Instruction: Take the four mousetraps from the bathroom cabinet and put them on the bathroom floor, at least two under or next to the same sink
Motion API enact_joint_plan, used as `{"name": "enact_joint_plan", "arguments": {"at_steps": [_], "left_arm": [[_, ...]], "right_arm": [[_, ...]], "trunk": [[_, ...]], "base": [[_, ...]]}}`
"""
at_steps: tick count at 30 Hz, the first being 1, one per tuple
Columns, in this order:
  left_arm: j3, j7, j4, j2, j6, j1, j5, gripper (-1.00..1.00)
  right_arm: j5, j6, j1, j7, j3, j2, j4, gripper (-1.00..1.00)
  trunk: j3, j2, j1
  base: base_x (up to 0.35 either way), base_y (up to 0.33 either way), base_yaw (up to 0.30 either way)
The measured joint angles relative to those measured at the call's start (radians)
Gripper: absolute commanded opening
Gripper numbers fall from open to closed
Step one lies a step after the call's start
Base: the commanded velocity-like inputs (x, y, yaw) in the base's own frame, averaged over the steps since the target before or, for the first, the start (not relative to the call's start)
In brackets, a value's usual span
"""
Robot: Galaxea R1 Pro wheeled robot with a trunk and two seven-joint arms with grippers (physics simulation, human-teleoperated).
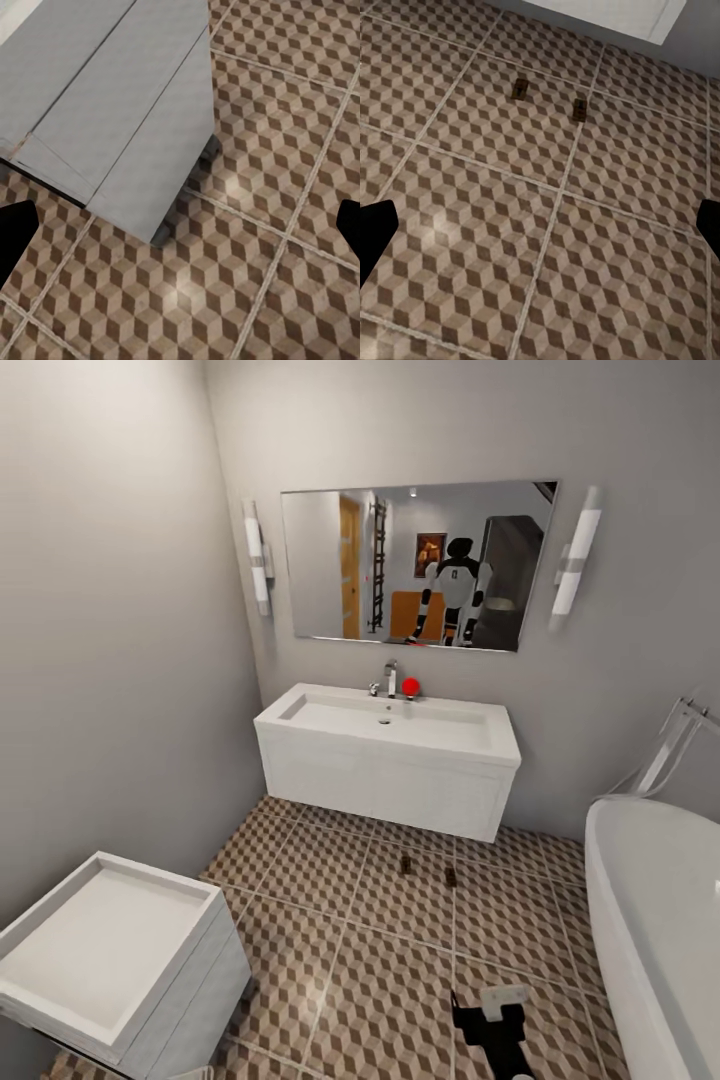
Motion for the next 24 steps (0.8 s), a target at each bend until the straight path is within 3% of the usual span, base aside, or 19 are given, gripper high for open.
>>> {"name": "enact_joint_plan", "arguments": {"at_steps": [14, 22, 24], "left_arm": [[0.0, 0.0, 0.001, -0.001, 0.001, 0.0, 0.0, 1.0], [0.0, 0.0, 0.001, -0.002, 0.001, 0.0, 0.0, 1.0], [0.0, 0.0, 0.001, -0.002, 0.002, 0.0, 0.0, 1.0]], "right_arm": [[0.0, 0.0, 0.033, 0.078, -0.001, -0.059, 0.001, 1.0], [0.0, 0.0, 0.089, 0.08, 0.001, -0.061, 0.003, 1.0], [-0.001, 0.003, 0.126, 0.08, 0.001, -0.056, 0.003, 1.0]], "trunk": [[0.0, 0.0, 0.0], [0.0, 0.0, 0.0], [0.0, 0.0, 0.0]], "base": [[0.0, 0.0, 0.003], [0.0, 0.0, 0.0], [0.0, 0.0, 0.0]]}}
